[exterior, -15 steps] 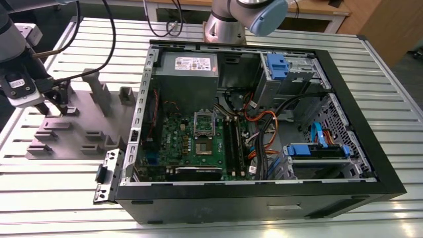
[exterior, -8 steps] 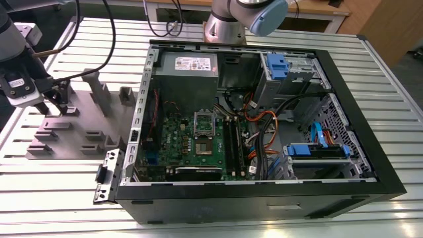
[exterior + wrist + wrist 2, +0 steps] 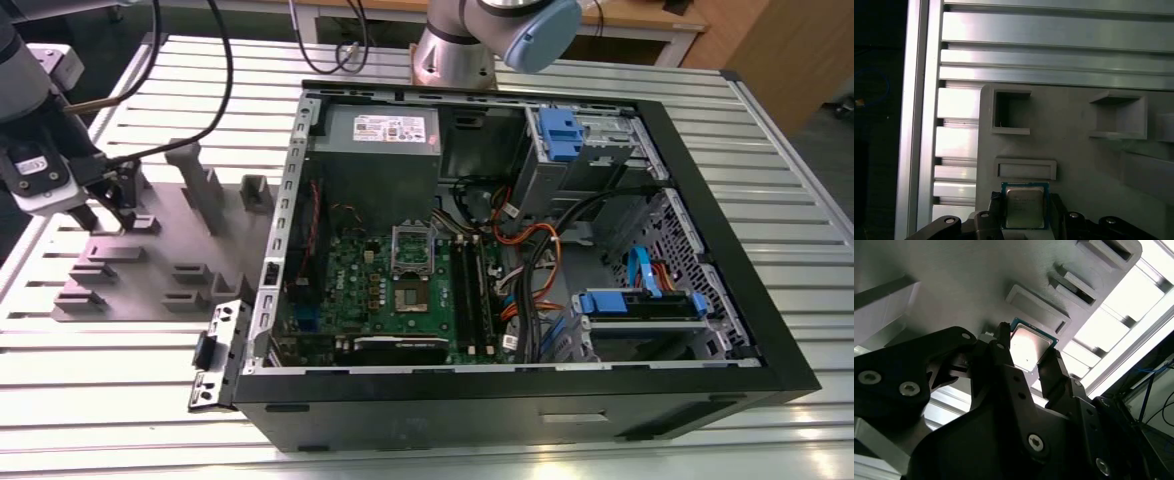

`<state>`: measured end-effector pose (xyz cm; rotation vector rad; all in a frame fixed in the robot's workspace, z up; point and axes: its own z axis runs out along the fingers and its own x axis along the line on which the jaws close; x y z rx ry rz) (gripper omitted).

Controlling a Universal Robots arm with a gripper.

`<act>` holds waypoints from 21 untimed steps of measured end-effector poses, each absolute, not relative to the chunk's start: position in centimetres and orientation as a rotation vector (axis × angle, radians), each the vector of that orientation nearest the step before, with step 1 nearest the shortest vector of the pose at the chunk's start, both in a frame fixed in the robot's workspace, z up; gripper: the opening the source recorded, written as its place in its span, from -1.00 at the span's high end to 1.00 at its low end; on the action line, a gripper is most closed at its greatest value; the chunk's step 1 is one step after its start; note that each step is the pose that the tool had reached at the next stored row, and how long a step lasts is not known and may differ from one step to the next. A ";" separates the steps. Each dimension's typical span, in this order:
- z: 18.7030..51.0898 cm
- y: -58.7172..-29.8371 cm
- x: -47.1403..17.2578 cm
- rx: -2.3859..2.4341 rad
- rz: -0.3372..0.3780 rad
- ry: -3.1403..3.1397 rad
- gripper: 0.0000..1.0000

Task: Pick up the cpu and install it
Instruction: 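Pick up the cpu and move it towards the insertion slot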

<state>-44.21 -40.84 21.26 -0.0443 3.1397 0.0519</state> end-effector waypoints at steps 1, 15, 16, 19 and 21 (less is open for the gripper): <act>21.3 -40.8 -44.2 -0.044 0.052 3.140 0.06; 21.7 -40.8 -44.2 -0.044 0.052 3.140 0.06; 21.7 -40.8 -44.2 -0.044 0.052 3.140 0.06; 21.7 -40.8 -44.2 -0.044 0.052 3.140 0.06; 21.8 -40.8 -44.2 -0.044 0.052 3.140 0.06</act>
